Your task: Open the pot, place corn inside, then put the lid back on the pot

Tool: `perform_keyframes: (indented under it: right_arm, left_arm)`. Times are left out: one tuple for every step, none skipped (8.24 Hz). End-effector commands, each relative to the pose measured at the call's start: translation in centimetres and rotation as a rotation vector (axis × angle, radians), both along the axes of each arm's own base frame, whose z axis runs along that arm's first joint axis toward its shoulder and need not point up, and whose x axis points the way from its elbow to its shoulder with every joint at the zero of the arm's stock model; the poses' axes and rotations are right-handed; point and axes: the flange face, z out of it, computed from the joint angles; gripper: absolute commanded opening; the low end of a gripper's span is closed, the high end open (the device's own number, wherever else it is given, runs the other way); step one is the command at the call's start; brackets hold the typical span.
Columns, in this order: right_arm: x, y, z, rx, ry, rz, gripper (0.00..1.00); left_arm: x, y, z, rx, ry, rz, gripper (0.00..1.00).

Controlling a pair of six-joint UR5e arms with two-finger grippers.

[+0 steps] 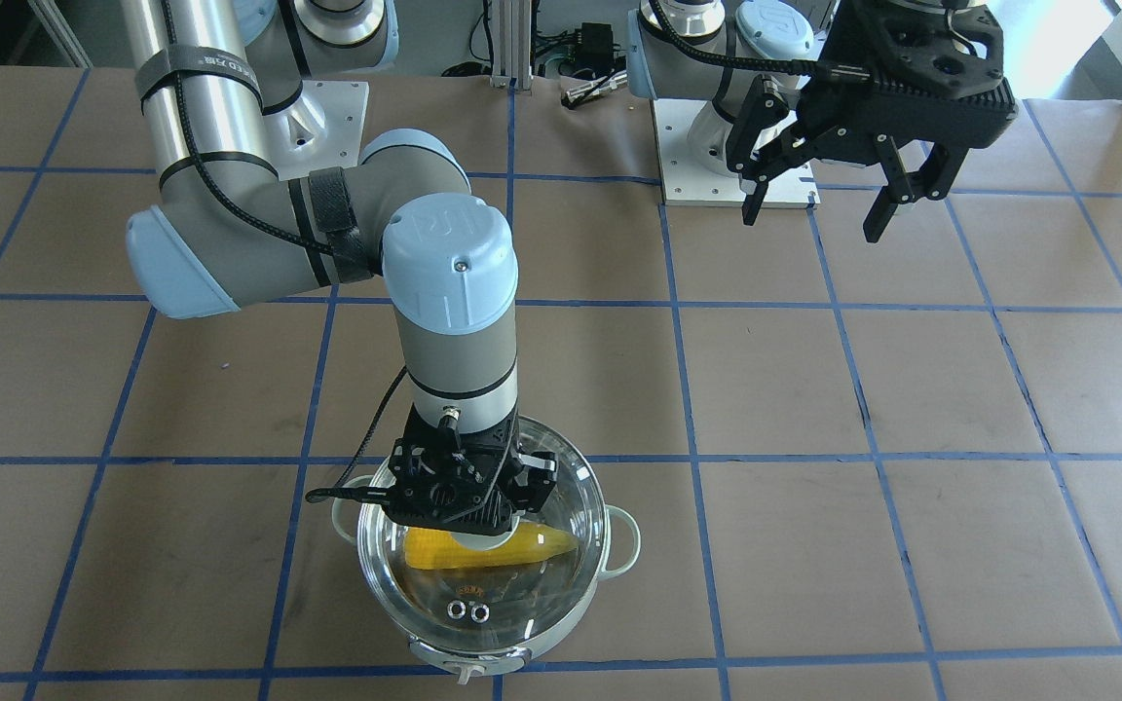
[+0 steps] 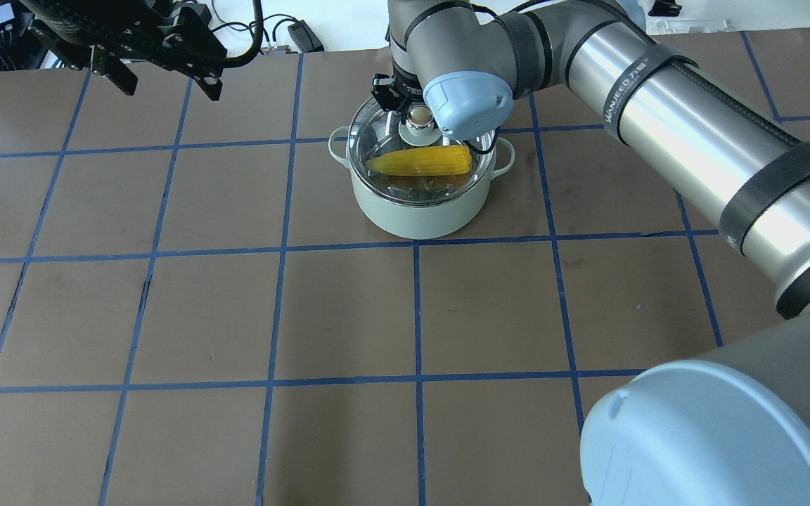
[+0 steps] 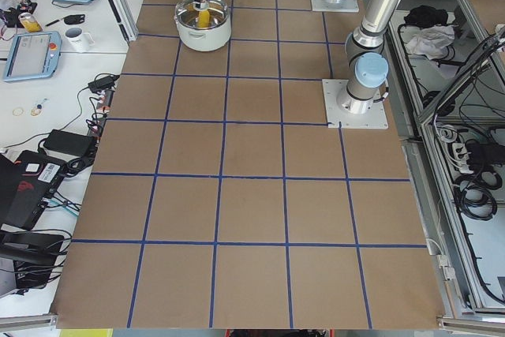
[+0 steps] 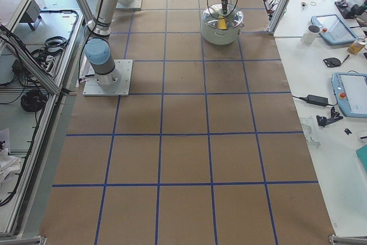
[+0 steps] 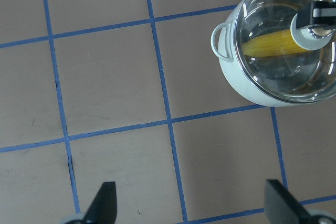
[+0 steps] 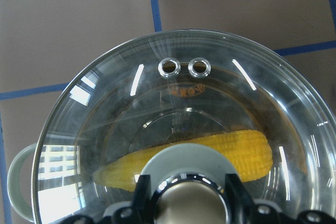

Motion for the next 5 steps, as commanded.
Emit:
perform_keyframes:
  right_arm:
    - [0.02,-0.10,0.01,-0.005,0.002,0.013,0.23]
    - [0.04,-0.14,-0.08,-0.005,0.000,0.005,0.23]
    - [0.04,-0.10,0.00,-0.005,-0.002,0.001,0.23]
    - [0.04,-0.10,-0.18,-0.002,0.000,0.005,0.23]
    - [0.04,-0.11,-0.16,-0.003,-0.002,0.003,0.23]
  left_arm:
    - [0.00,-0.03,-0.09,0.002,0.000,0.000,1.00]
    - [0.00,-0.03,-0.01,0.001,0.000,0.000,1.00]
    - [0.00,-0.03,-0.09,0.002,0.000,0.000,1.00]
    - [0.00,-0.03,-0.09,0.002,0.000,0.000,1.00]
    - [0.00,-0.03,-0.09,0.002,0.000,0.000,1.00]
